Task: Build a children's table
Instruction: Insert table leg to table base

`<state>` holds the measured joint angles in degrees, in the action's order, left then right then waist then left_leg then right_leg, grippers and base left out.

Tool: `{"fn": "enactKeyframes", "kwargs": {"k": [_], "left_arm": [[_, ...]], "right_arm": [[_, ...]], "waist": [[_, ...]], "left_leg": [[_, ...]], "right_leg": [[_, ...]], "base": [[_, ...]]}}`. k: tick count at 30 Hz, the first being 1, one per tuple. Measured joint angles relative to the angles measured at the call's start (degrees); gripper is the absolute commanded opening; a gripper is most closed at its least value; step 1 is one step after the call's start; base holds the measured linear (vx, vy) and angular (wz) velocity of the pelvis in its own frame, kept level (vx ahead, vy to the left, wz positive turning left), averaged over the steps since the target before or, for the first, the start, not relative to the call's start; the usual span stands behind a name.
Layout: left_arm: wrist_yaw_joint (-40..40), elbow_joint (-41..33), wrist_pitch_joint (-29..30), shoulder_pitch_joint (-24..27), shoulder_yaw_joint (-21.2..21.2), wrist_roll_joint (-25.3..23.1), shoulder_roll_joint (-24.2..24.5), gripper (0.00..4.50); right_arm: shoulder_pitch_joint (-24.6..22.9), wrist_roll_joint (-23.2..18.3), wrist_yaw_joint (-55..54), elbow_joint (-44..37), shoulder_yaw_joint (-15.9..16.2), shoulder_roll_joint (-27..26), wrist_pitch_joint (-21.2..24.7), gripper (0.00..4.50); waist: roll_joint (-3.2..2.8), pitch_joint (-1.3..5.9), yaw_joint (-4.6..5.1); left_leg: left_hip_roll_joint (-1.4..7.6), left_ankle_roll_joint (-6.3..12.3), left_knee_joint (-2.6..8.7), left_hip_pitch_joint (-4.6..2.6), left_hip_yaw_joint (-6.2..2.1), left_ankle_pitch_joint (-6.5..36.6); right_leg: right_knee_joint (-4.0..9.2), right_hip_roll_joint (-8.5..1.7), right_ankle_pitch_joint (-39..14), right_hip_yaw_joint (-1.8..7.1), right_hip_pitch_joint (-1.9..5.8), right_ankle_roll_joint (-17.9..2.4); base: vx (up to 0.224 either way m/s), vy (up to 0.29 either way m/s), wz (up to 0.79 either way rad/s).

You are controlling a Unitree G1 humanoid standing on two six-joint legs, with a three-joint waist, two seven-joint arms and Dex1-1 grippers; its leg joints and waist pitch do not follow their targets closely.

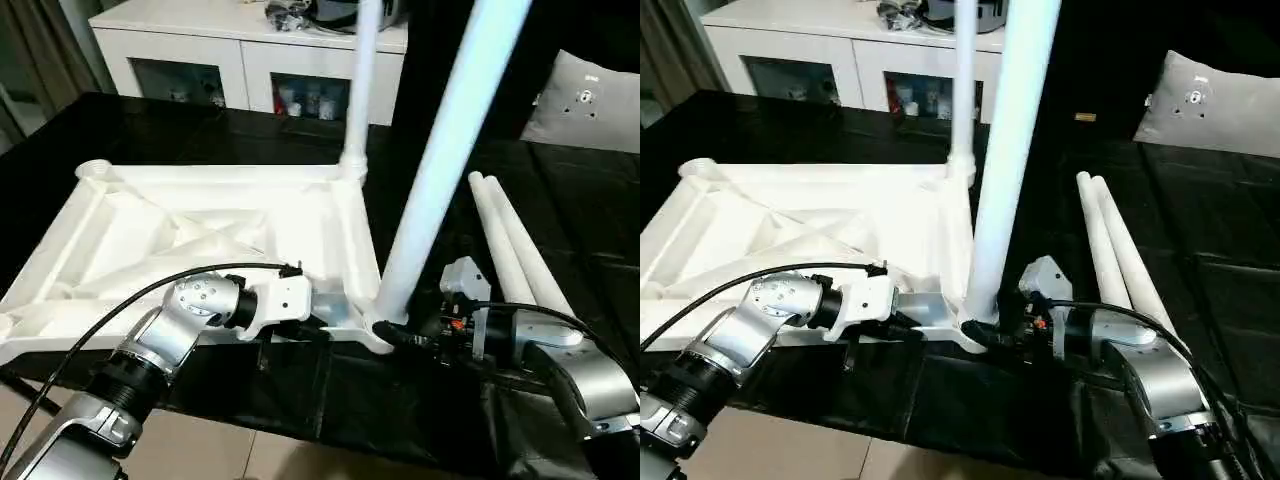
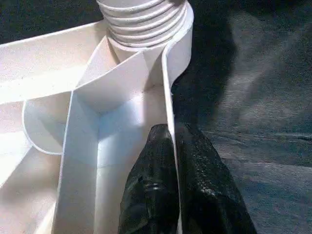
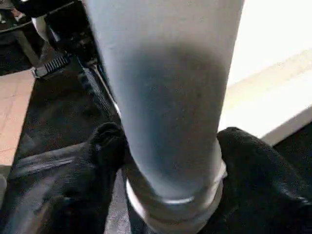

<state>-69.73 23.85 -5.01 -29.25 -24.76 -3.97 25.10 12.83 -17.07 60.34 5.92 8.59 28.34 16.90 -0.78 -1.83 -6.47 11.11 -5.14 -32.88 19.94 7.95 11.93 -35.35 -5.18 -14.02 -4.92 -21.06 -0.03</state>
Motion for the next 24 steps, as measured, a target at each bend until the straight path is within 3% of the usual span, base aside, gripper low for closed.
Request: {"fn": "enactKeyframes", "kwargs": {"k": [4,14,19,24], "left_arm": [[-0.50,0.01,-0.21,0.09,-0.08,-0.01,0.00,0.00],[-0.60,-0.62,1.01,0.82,0.06,0.20,-0.03,0.00],[2.62,-3.15,8.13,3.14,2.33,0.79,-1.64,0.00],[11.84,-3.84,17.78,3.58,4.76,-0.34,-7.04,0.00]], "right_arm": [[0.21,-0.19,0.57,0.30,0.22,-0.06,0.06,2.73],[-0.13,-1.29,1.39,0.73,0.05,-0.20,0.51,2.42],[-2.06,-0.76,-6.04,-1.65,-1.27,-4.74,4.37,2.41],[-0.31,3.29,-23.04,-0.47,-3.53,-13.43,7.33,2.41]], "waist": [[0.16,0.11,-0.13],[0.54,0.48,-0.09],[0.57,0.67,0.13],[0.52,0.61,1.79]], "left_leg": [[0.00,0.00,-0.05,-0.01,0.03,0.00],[0.01,0.01,-0.06,-0.06,0.07,0.02],[0.01,0.03,-0.05,-0.40,0.24,0.03],[-0.13,-0.49,-0.08,-1.16,0.56,0.09]], "right_leg": [[-0.05,-0.01,0.00,0.03,0.00,0.00],[-0.07,0.00,0.00,0.06,0.01,0.00],[-0.13,0.00,0.04,0.25,0.17,-0.05],[-0.43,-0.02,0.24,1.18,0.19,0.28]], "base": [[0.000,0.000,0.00],[0.000,0.000,0.00],[0.000,0.000,0.00],[-0.022,0.003,-0.03]]}}
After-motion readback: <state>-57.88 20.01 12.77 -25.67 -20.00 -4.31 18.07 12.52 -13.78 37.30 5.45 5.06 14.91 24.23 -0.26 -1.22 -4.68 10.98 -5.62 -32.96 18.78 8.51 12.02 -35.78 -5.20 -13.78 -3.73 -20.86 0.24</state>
